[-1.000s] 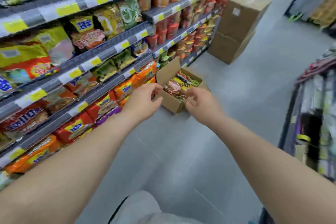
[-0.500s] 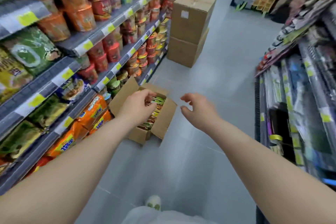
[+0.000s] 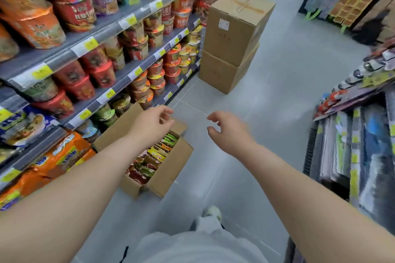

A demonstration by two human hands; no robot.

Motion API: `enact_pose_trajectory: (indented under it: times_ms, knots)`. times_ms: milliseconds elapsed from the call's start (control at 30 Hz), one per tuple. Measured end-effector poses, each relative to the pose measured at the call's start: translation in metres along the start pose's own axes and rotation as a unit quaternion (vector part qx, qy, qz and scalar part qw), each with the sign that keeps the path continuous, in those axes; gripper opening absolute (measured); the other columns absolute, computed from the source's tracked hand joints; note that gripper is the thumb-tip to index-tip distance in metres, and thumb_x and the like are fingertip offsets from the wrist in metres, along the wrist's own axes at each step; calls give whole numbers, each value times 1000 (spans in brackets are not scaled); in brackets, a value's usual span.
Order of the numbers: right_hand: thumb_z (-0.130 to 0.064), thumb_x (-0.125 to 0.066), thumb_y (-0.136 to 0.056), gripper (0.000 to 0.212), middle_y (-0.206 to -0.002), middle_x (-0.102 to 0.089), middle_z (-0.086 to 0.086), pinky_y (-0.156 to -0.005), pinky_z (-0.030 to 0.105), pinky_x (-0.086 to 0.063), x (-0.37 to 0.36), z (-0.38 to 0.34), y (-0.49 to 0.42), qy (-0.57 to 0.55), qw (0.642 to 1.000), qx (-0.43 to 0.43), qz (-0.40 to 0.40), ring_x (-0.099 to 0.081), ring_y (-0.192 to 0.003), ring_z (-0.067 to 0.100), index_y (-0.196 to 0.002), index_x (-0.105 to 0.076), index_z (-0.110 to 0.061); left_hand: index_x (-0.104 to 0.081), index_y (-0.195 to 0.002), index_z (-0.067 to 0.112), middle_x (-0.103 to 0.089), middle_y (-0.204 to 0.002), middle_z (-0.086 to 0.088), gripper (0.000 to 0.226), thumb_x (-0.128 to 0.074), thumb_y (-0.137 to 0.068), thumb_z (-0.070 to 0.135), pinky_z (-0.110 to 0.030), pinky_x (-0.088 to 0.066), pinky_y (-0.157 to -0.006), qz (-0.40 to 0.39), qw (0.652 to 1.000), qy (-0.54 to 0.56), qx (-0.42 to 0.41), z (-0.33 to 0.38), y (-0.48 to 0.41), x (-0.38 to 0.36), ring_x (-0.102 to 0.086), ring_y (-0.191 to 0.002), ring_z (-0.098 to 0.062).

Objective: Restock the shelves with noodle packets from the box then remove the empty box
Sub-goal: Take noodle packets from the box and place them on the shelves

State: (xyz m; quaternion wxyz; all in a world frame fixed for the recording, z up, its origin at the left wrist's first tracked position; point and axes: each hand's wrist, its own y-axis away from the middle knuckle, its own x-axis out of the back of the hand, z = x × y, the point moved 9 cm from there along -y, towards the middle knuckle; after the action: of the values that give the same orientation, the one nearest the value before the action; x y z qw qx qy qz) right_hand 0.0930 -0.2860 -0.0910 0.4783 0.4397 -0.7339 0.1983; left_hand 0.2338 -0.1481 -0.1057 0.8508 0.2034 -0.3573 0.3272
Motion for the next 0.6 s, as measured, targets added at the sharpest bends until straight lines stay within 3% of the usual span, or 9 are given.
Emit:
enact_pose_trajectory:
  times_ms: [67,167,433,600]
  knots:
    - [-26,-51,-92,34,-124,-58,2,-90,30,-42,14,14,-37,10,999,28,-20,-53,-113,20,-125,-54,-19,-59,-114,27,-62,-99,7,25,-59,-90,29,-25,-46,-73,18,1000,4,25,11,-29,-5,-57,-88,-9]
    - [-26,-50,-93,35,-126,-56,2,-85,25,-38,29,26,-85,32,997,55,-45,-52,-115,19,-127,-53,-20,-58,-115,27,-62,-100,8,26,-59,-90,29,-13,-35,-61,30,998,-4,51,19,-62,-10,-55,-86,-7]
    - [-25,-53,-92,35,-123,-58,3,-86,27,-42,43,21,-240,39,985,153,-71,-54,-111,19,-126,-56,-17,-61,-111,24,-61,-93,10,23,-61,-88,27,-25,-40,-72,83,990,19,109,3,-190,4,-57,-85,-11]
    - [-24,-53,-92,35,-121,-60,4,-88,30,-43,49,3,-352,65,975,192,-93,-54,-110,20,-125,-56,-14,-63,-111,23,-64,-101,7,24,-62,-87,27,-32,-48,-84,106,985,31,133,-18,-291,27,-59,-92,-14]
